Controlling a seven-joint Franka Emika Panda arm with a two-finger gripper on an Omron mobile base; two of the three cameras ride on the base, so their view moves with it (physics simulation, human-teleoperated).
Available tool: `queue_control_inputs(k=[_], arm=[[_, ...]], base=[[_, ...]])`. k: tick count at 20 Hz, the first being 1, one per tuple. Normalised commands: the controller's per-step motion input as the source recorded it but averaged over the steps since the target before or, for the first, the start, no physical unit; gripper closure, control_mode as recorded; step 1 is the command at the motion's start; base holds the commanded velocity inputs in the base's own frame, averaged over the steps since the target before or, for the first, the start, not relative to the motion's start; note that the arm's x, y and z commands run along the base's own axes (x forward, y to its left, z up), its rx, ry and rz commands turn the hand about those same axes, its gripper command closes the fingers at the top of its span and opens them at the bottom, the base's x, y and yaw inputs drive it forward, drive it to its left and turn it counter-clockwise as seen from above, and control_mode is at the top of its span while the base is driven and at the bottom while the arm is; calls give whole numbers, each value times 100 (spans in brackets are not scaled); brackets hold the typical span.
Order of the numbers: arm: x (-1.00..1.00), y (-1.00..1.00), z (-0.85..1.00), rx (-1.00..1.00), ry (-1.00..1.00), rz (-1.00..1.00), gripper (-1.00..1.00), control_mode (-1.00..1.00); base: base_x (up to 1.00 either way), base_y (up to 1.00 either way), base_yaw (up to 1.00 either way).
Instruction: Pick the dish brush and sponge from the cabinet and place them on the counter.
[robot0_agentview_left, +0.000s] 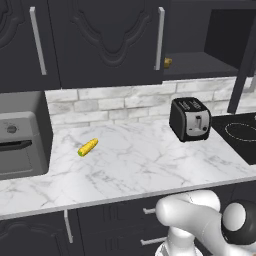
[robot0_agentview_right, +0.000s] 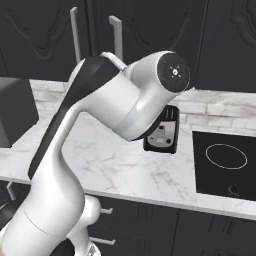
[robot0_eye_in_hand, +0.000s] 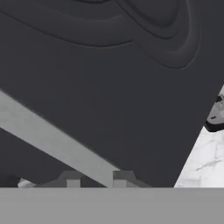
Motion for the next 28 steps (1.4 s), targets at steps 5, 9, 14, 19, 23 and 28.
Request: queue_control_inputs(k=[5,9,14,19,23,28], arm=[[0,-6,-7,10,-3,9,-100,-100],[-5,-33,0,9,-8,10,-100,-100],[-30,-52,0,9,-17,11,-100,-100],[-67,-15,5,7,-22,10,-100,-100],[-70,24,0,0,-17,5,-100,-100],[-50,49,0,0,-14,1,-100,-100]], base=[[0,0,0],[0,0,0],[0,0,0],[0,0,0],[0,0,0],[0,0,0]])
